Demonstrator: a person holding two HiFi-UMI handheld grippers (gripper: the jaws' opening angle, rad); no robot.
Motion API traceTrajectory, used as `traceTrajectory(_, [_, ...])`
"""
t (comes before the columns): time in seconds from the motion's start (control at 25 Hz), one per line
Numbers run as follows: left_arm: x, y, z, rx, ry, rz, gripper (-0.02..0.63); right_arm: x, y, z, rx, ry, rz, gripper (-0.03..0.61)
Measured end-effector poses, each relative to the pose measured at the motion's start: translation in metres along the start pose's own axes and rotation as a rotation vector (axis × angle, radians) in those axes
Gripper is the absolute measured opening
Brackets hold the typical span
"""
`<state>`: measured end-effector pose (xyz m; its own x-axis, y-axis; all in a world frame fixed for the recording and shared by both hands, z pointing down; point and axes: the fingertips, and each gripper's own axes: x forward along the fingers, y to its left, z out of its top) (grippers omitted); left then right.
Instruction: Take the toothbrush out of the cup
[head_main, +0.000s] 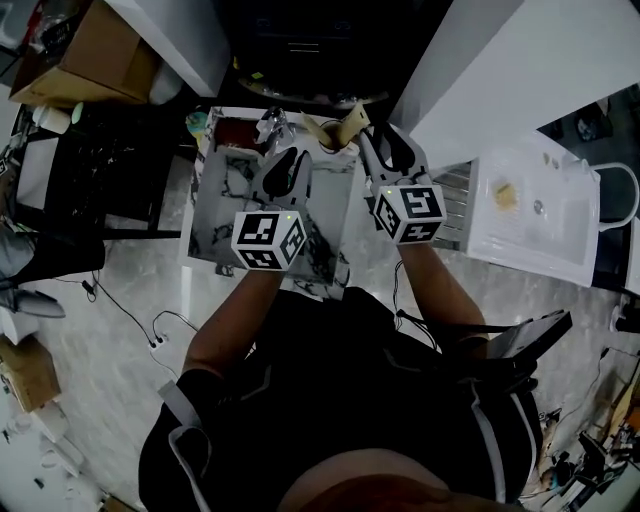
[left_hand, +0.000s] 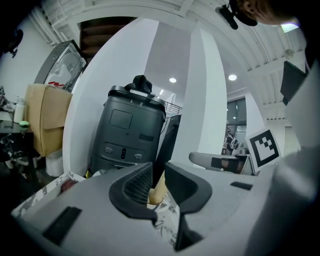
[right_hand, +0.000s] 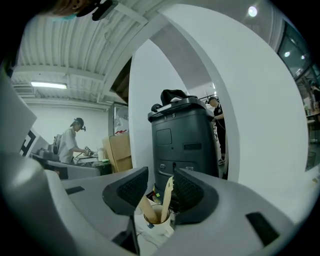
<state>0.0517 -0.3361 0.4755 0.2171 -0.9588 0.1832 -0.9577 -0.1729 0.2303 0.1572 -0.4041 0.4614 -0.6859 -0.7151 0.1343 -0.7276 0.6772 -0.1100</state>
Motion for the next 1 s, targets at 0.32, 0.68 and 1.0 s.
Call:
traceTrajectory(0.32, [0.02,0.012,-0.031,-0.044,0.028,0.035,0.069,0.025,-0.013,-0.036,0.034,0.06,0.027,0.176])
traceTrajectory(0.68, [0.036,0.024,-0.051,-0.081,0.049,0.07,0.006,0.049,-0.018,-0.063,0.035,0.083,0.061,0.176])
traceTrajectory(1.0, [0.044,0.033,-0.069,-0.084,0.081,0.115,0.008,0.068,-0.019,-0.082,0.058,0.091,0.093,0.176])
